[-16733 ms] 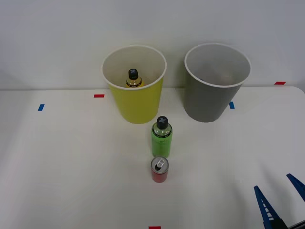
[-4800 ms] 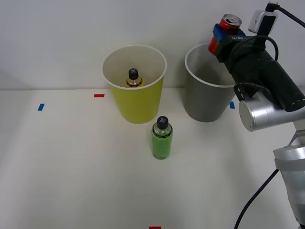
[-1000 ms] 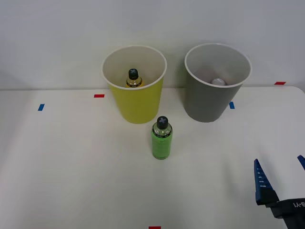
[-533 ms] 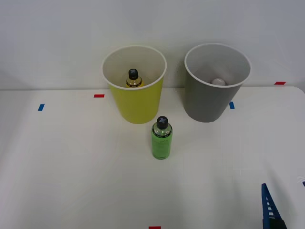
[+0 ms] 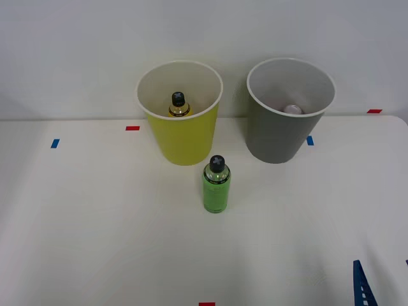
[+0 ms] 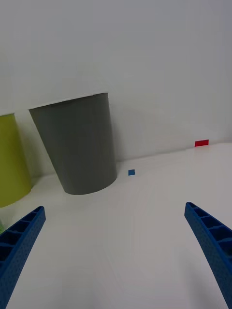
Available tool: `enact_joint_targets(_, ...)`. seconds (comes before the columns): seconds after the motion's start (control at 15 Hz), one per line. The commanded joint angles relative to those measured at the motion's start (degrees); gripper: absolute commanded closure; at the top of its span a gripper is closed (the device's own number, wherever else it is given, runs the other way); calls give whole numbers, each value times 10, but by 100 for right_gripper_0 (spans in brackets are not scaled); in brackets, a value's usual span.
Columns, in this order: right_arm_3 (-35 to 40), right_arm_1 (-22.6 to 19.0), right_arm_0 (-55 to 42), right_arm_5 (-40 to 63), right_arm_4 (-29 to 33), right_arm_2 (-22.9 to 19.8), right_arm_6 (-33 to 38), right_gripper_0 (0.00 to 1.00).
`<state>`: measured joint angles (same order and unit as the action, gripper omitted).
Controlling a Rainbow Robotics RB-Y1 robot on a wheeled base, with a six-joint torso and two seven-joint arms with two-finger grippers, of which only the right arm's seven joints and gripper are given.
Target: Put cans in the gray bin, plastic bottles in the light green bin
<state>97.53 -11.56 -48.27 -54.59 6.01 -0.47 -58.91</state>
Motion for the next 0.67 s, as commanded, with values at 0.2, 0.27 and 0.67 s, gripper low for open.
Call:
enact_joint_targets(0.2,-1,0,-1,-21,80,-56,128,0)
enact_joint_targets(0.27,-1,0,-1,-28,87,-59,143,0)
enact_joint_targets(0.67,-1,0,26,-30,205,-101,148,0)
